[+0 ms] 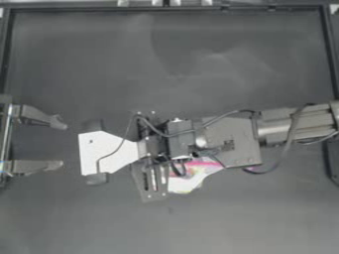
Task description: Put candy in bag
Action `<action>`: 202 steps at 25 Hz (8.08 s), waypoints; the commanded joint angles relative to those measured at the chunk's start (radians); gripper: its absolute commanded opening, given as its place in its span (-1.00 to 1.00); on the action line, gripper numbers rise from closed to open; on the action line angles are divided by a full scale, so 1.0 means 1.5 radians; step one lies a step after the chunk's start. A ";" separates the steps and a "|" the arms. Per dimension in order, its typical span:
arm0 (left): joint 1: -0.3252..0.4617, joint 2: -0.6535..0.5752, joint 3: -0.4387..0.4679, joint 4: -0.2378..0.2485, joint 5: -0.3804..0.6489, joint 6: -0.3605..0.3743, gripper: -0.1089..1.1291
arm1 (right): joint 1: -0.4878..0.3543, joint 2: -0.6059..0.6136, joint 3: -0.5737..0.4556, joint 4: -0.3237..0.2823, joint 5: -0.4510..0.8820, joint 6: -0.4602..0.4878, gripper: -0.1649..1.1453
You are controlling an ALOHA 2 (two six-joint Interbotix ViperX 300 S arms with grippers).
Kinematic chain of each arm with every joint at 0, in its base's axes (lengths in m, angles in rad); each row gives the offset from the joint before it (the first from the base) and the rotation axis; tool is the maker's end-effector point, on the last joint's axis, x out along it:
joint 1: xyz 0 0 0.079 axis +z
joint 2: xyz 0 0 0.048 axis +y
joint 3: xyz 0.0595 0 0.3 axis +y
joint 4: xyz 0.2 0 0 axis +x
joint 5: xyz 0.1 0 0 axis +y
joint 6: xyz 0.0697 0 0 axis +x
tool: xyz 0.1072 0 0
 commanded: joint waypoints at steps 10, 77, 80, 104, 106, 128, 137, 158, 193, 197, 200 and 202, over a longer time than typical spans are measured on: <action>0.000 0.095 -0.042 -0.001 -0.012 0.000 0.78 | 0.003 -0.082 0.071 -0.018 -0.074 0.021 -0.67; -0.032 0.541 -0.209 -0.073 -0.230 0.000 0.41 | 0.010 -0.127 0.173 -0.063 -0.188 0.059 -0.67; -0.032 0.541 -0.209 -0.072 -0.230 0.000 0.33 | 0.010 -0.127 0.173 -0.063 -0.187 0.058 -0.67; -0.038 0.541 -0.209 -0.072 -0.228 0.002 -0.24 | 0.010 -0.126 0.176 -0.067 -0.188 0.060 -0.67; -0.038 0.541 -0.209 -0.072 -0.228 0.003 -0.35 | 0.010 -0.126 0.177 -0.069 -0.188 0.060 -0.67; -0.041 0.537 -0.209 -0.057 -0.227 0.007 -0.71 | 0.010 -0.145 0.222 -0.054 -0.177 0.082 -0.67; -0.042 0.537 -0.209 -0.057 -0.226 0.008 -0.71 | 0.013 -0.177 0.283 -0.057 -0.182 0.127 -0.67; -0.043 0.536 -0.207 -0.057 -0.226 0.008 -0.71 | 0.027 -0.259 0.426 -0.060 -0.187 0.237 -0.67; -0.043 0.541 -0.204 -0.057 -0.226 0.007 -0.71 | 0.067 -0.390 0.614 -0.070 -0.182 0.409 -0.67; -0.043 0.540 -0.202 -0.057 -0.226 0.007 -0.71 | 0.074 -0.408 0.631 -0.073 -0.181 0.435 -0.67; -0.043 0.541 -0.202 -0.057 -0.226 0.007 -0.71 | 0.076 -0.421 0.642 -0.073 -0.185 0.450 -0.67; -0.043 0.541 -0.202 -0.057 -0.225 0.007 -0.71 | 0.079 -0.426 0.647 -0.073 -0.185 0.452 -0.67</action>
